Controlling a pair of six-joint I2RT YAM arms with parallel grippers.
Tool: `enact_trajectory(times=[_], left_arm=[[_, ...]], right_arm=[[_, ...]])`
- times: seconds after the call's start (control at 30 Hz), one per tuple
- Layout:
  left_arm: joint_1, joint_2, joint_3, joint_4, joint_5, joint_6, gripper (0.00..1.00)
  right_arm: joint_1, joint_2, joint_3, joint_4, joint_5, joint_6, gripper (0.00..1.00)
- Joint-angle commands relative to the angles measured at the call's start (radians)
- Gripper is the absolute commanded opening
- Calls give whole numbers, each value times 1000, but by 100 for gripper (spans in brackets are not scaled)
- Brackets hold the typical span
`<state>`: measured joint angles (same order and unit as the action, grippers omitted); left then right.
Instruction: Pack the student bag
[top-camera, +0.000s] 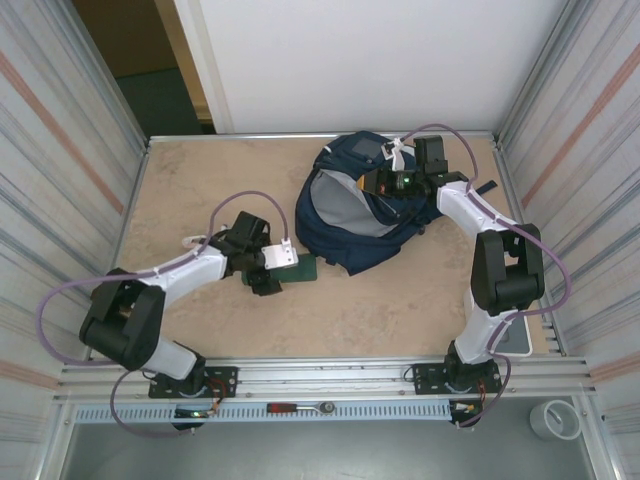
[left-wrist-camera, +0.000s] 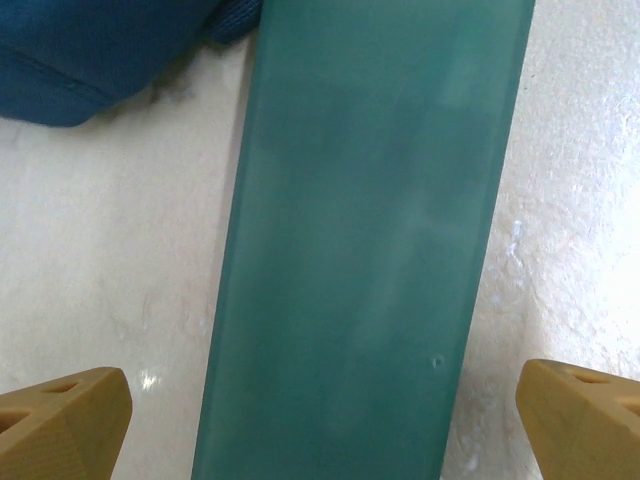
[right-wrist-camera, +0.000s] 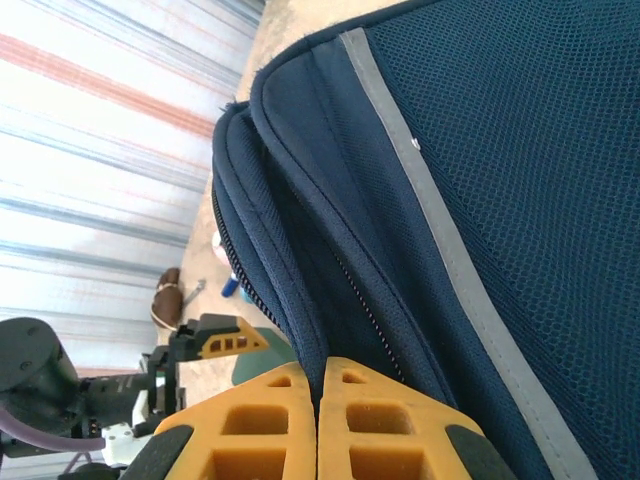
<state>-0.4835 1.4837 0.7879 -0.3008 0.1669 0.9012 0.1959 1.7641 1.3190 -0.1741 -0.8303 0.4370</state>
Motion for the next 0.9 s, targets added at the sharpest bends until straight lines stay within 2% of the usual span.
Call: enact_trajectory(times=[0.0, 0.17, 0.27, 0.5, 0.67, 0.87], left_arm=[[6, 51, 48, -18, 57, 73, 99], [12, 139, 111, -67, 70, 89, 97], [19, 193, 168, -127, 88, 80, 93], [28, 268, 240, -231, 122, 14, 68], [29, 224, 207, -193, 145, -15, 57], [21, 91, 183, -209, 101, -16, 51]], right_arm=[[-14, -38, 3, -30, 46, 23, 0], [-7, -36, 16, -37, 57, 19, 0], [-3, -29, 22, -39, 53, 21, 0], [0, -34, 25, -49, 60, 11, 0], [0, -32, 38, -58, 50, 10, 0], [-9, -41, 115, -200, 57, -98, 0]])
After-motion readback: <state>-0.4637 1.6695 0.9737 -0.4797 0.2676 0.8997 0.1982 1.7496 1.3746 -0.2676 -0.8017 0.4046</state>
